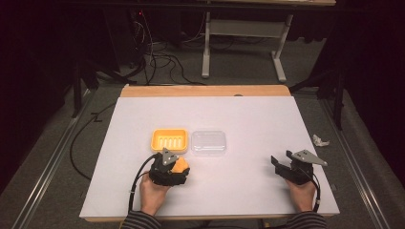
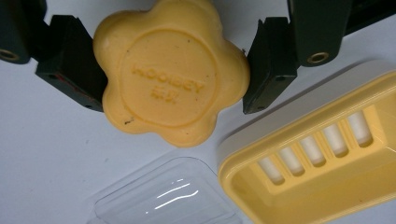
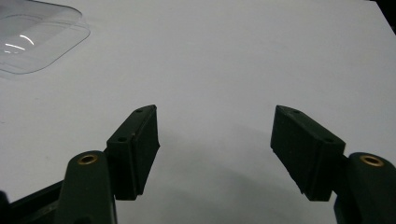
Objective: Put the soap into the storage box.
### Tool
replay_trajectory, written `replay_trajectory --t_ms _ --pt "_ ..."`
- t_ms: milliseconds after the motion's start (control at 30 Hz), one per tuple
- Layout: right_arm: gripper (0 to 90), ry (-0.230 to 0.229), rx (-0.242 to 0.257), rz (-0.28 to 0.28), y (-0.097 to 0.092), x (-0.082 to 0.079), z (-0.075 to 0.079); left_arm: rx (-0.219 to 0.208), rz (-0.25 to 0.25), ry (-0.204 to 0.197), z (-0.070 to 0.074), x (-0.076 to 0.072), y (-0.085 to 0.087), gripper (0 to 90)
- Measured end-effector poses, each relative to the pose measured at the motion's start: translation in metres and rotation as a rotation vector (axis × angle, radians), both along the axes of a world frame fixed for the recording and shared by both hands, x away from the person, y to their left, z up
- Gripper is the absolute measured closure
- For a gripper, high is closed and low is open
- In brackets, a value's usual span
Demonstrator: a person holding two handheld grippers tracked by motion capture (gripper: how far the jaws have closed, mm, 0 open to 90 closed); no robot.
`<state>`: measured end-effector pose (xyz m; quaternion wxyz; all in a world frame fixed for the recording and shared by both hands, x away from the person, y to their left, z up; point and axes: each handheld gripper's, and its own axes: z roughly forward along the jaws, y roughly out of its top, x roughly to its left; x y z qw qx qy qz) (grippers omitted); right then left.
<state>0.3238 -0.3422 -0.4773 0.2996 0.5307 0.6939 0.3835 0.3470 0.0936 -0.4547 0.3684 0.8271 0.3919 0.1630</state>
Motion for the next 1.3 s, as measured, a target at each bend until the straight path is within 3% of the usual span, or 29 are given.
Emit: replay_trajectory --t_ms 300,567,767,833,967,1300 --pt "32.9 -0.001 -0.006 0.001 0.000 0.000 0.000 -0.022 0.010 -0.008 0.009 0.002 0.006 27.3" --pt "32.9 0.001 -0.007 0.003 0.001 0.000 0.000 -0.055 0.008 -0.027 0.025 0.003 0.013 27.3" --pt "33.0 0.005 -0.006 0.003 0.000 0.000 0.000 -0.061 0.007 -0.021 0.031 0.009 0.017 27.3" --pt "32.9 0.003 -0.008 0.004 0.000 0.000 0.000 -0.058 -0.013 -0.052 0.034 0.013 0.018 27.3" --pt "32.9 -0.001 -0.006 0.002 0.000 0.000 0.000 -0.078 0.007 -0.042 0.039 0.015 0.019 27.3" --pt "32.8 -0.002 -0.002 0.003 0.000 0.000 0.000 -0.057 0.018 -0.041 0.046 0.028 0.020 27.3"
